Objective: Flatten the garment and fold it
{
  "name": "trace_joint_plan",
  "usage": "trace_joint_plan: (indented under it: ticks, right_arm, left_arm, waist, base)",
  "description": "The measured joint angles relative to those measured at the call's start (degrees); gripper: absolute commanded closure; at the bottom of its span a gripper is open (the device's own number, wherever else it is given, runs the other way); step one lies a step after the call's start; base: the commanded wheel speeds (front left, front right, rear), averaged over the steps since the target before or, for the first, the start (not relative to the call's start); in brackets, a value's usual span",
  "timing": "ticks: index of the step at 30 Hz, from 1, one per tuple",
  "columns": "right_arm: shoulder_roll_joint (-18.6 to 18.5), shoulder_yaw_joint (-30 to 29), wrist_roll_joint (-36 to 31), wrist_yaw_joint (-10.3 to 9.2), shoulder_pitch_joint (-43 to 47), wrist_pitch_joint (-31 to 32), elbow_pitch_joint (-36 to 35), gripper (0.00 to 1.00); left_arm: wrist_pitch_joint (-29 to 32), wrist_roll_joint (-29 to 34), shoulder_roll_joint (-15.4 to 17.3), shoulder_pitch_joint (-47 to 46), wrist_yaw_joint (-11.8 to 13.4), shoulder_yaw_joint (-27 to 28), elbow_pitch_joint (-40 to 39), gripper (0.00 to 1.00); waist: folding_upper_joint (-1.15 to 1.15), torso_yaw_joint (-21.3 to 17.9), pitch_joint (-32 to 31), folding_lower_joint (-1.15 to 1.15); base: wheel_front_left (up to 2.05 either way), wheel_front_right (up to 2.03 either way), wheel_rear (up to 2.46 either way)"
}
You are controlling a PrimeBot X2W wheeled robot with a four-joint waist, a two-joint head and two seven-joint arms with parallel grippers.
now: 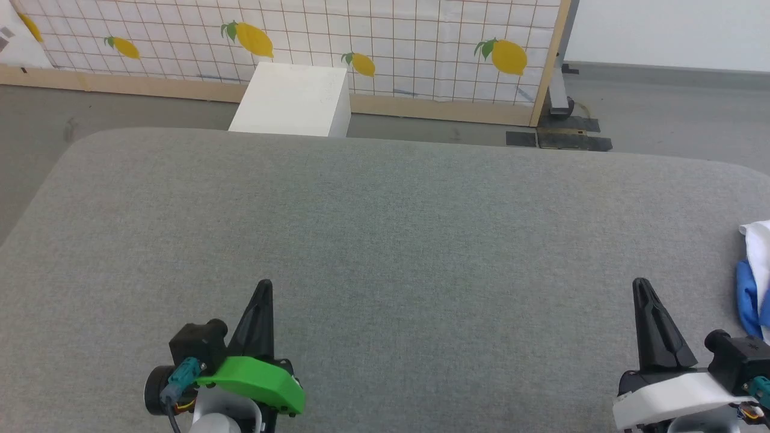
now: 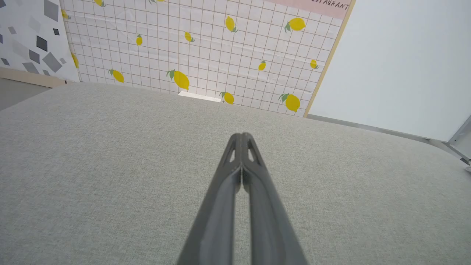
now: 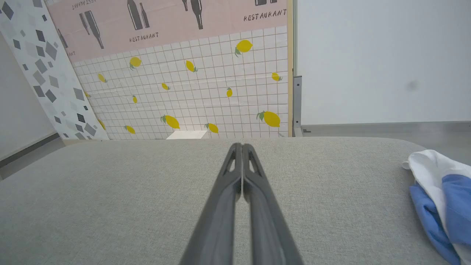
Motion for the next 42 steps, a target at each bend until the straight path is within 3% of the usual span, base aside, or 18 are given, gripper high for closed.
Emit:
trace_joint_plan:
  ticks: [42]
  right_arm:
    - [0.0, 1.4, -3.55, 0.0, -0.88, 3.13, 0.0, 1.0]
  left_arm:
    - [4.72, 4.76, 0.0, 0.69, 0.85, 2.23, -4.7, 1.0]
  waist:
    - [0.0, -1.62, 0.07, 0.0]
  base:
    - [0.0, 0.0, 0.0]
